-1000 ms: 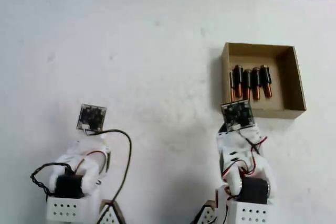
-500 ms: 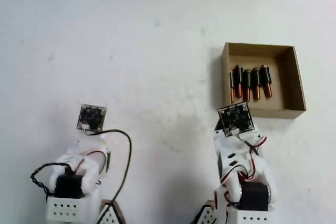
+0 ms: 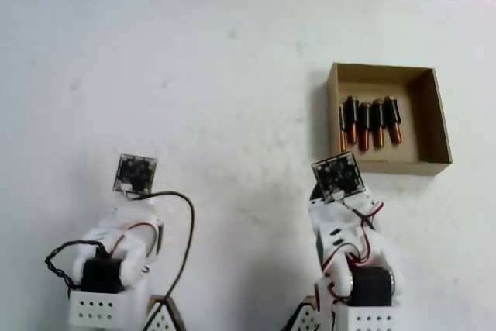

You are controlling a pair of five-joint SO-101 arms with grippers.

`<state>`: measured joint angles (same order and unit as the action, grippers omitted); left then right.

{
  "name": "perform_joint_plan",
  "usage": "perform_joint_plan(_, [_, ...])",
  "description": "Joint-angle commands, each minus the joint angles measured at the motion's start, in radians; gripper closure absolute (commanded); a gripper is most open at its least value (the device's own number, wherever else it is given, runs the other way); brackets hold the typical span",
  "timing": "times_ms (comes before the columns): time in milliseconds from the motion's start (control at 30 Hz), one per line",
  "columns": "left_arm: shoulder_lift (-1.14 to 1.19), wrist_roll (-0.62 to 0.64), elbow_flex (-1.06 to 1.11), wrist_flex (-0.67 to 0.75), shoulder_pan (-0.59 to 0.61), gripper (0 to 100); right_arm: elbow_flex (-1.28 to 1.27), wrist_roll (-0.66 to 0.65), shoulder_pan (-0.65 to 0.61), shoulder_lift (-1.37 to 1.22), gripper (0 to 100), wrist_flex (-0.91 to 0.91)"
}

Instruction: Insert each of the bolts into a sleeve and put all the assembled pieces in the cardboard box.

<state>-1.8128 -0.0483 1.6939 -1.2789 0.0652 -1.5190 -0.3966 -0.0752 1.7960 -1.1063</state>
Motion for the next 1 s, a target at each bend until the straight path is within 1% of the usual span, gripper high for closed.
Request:
perform_joint_plan(0, [-0.007,-0.009,-0.002,-0.006,-0.008,98,-0.057,0.009,-0.002,0.007,98.1,0.058])
perform_joint_plan(167, [-0.007,-0.009,-0.002,-0.006,-0.008,98,-0.129,0.009,-0.002,0.007,98.1,0.099])
perform_joint_plan(400, [-0.007,-0.009,-0.002,-0.006,-0.008,98,-0.170,0.009,-0.002,0.004,98.1,0.097])
perform_joint_plan(967, [-0.007,-0.009,-0.002,-0.006,-0.008,98,-0.170,0.009,-0.010,0.002,98.1,-0.113])
